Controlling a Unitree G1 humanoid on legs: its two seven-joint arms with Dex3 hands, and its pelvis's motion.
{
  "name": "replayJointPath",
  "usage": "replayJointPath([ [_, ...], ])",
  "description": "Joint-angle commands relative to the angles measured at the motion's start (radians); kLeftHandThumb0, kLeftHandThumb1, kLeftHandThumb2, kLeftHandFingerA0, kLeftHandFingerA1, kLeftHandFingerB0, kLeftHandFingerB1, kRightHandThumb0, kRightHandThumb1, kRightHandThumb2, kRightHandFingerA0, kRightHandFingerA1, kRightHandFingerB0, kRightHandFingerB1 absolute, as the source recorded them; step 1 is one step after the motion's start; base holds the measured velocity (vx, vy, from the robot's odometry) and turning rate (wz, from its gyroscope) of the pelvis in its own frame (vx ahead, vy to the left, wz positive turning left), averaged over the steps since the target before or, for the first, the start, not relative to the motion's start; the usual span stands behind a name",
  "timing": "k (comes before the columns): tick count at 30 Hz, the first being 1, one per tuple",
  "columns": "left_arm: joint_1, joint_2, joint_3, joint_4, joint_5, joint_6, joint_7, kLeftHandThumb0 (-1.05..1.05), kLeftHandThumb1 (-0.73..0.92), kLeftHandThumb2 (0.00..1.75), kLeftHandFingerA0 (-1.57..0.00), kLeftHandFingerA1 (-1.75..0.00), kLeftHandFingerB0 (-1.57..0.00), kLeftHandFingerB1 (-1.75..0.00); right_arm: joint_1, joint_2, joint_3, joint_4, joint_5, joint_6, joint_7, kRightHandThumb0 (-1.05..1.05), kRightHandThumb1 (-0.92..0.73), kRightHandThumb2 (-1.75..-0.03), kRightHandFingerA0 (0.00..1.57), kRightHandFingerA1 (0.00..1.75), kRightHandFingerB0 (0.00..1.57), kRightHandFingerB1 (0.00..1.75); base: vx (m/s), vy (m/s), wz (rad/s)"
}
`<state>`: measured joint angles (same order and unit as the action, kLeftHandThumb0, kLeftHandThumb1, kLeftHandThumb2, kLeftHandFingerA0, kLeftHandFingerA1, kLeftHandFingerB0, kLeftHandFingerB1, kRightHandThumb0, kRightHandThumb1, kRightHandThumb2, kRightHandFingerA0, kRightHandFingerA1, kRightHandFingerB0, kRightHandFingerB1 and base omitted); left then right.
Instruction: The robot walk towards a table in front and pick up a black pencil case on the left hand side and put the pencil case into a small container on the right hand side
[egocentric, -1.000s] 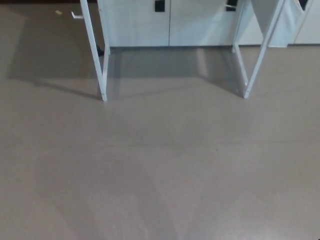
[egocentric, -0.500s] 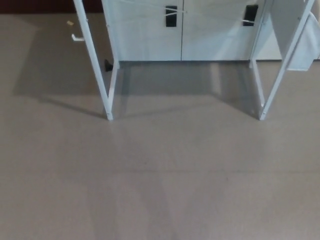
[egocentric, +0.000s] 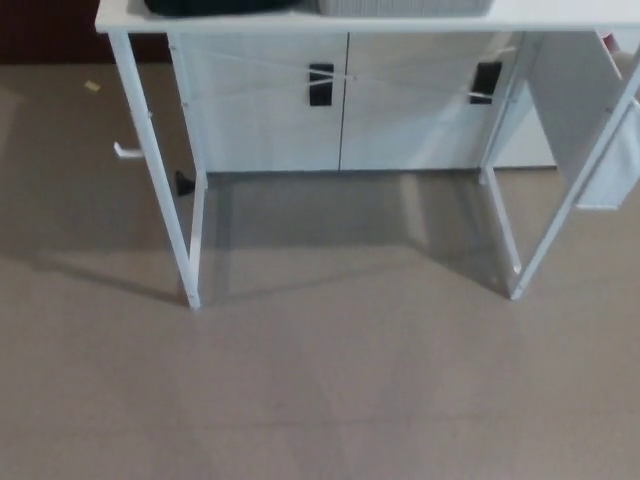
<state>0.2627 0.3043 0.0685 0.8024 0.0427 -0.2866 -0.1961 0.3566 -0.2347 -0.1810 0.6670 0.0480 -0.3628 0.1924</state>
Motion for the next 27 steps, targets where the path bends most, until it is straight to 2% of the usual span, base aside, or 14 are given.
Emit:
replayJointPath([
  [1,-0.001,-0.004,0.01,-0.007,-0.018,0.024,-0.008,-0.62,0.73,0.62,-0.22,-0.36,-0.18,-0.3,-0.005,-0.009,-0.011,-0.001,0.012,-0.002,0.002,-0.5,-0.8,-0.63,0.39,0.45,0.31,0.37,0.44,-0.072,0.1],
  [2,0.001,-0.004,0.009,-0.009,-0.015,0.025,-0.003,-0.62,0.73,0.62,-0.22,-0.36,-0.18,-0.3,-0.003,-0.009,-0.011,-0.003,0.011,-0.002,0.001,-0.5,-0.8,-0.63,0.39,0.45,0.31,0.37,0.46,-0.106,0.19],
  [3,0.0,-0.004,0.01,-0.007,-0.015,0.022,-0.001,-0.62,0.72,0.61,-0.21,-0.37,-0.19,-0.31,-0.003,-0.009,-0.011,-0.005,0.011,0.0,0.001,-0.48,-0.6,-0.97,0.36,0.59,0.2,0.49,0.56,-0.113,0.39],
  [7,-0.01,-0.005,0.014,0.01,-0.022,0.014,-0.012,-0.62,0.74,0.62,-0.19,-0.37,-0.17,-0.31,-0.004,-0.01,-0.013,-0.008,0.013,0.001,0.006,-0.49,-0.6,-0.96,0.35,0.58,0.22,0.49,0.56,0.006,0.54],
  [16,-0.031,-0.008,0.023,0.029,-0.032,0.019,-0.03,-0.62,0.72,0.62,-0.2,-0.37,-0.18,-0.31,0.006,-0.005,-0.018,-0.014,0.013,-0.002,0.0,-0.45,-0.6,-0.98,0.36,0.59,0.2,0.49,0.38,0.026,-0.14],
  [17,-0.029,-0.007,0.021,0.024,-0.026,0.019,-0.026,-0.62,0.73,0.62,-0.21,-0.37,-0.18,-0.31,0.006,-0.006,-0.017,-0.015,0.011,-0.003,0.0,-0.48,-0.81,-0.63,0.38,0.44,0.31,0.36,0.46,0.182,-0.28],
  [18,-0.031,-0.005,0.017,0.027,-0.015,0.016,-0.015,-0.62,0.73,0.61,-0.21,-0.37,-0.19,-0.31,0.008,-0.007,-0.015,-0.015,0.006,-0.008,-0.002,-0.46,-0.6,-0.98,0.36,0.59,0.2,0.49,0.5,0.214,0.23],
  [21,-0.039,-0.002,0.016,0.031,-0.012,0.019,-0.013,-0.62,0.73,0.62,-0.19,-0.37,-0.17,-0.31,0.001,-0.005,-0.016,-0.02,0.006,0.001,-0.004,-0.46,-0.6,-0.98,0.36,0.59,0.2,0.49,0.61,0.046,-0.43],
  [22,-0.039,0.0,0.014,0.028,-0.009,0.02,-0.013,-0.63,0.73,0.62,-0.18,-0.37,-0.17,-0.31,0.001,-0.003,-0.017,-0.025,0.007,0.009,-0.006,-0.48,-0.81,-0.62,0.4,0.45,0.33,0.37,0.39,0.173,-0.03],
  [23,-0.038,0.002,0.012,0.027,-0.007,0.019,-0.012,-0.63,0.73,0.62,-0.18,-0.37,-0.17,-0.31,0.003,-0.001,-0.018,-0.031,0.008,0.015,-0.009,-0.48,-0.81,-0.62,0.4,0.45,0.33,0.37,0.3,0.145,-0.05],
  [24,-0.037,-0.001,0.018,0.021,-0.017,0.028,-0.018,-0.63,0.71,0.61,-0.18,-0.37,-0.16,-0.31,0.004,0.001,-0.02,-0.032,0.015,0.014,-0.001,-0.47,-0.82,-0.63,0.39,0.45,0.32,0.37,0.33,0.122,0.04],
  [25,-0.036,-0.002,0.02,0.011,-0.018,0.033,-0.013,-0.65,0.7,0.61,-0.2,-0.36,-0.19,-0.31,0.001,0.002,-0.018,-0.034,0.012,0.01,-0.003,-0.45,-0.6,-0.98,0.36,0.6,0.21,0.5,0.28,0.084,0.09],
  [27,-0.031,-0.002,0.022,-0.004,-0.022,0.039,-0.017,-0.65,0.7,0.61,-0.2,-0.37,-0.18,-0.31,0.0,0.001,-0.015,-0.034,0.007,0.003,-0.004,-0.47,-0.6,-0.98,0.36,0.59,0.2,0.49,0.29,0.05,0.11],
])
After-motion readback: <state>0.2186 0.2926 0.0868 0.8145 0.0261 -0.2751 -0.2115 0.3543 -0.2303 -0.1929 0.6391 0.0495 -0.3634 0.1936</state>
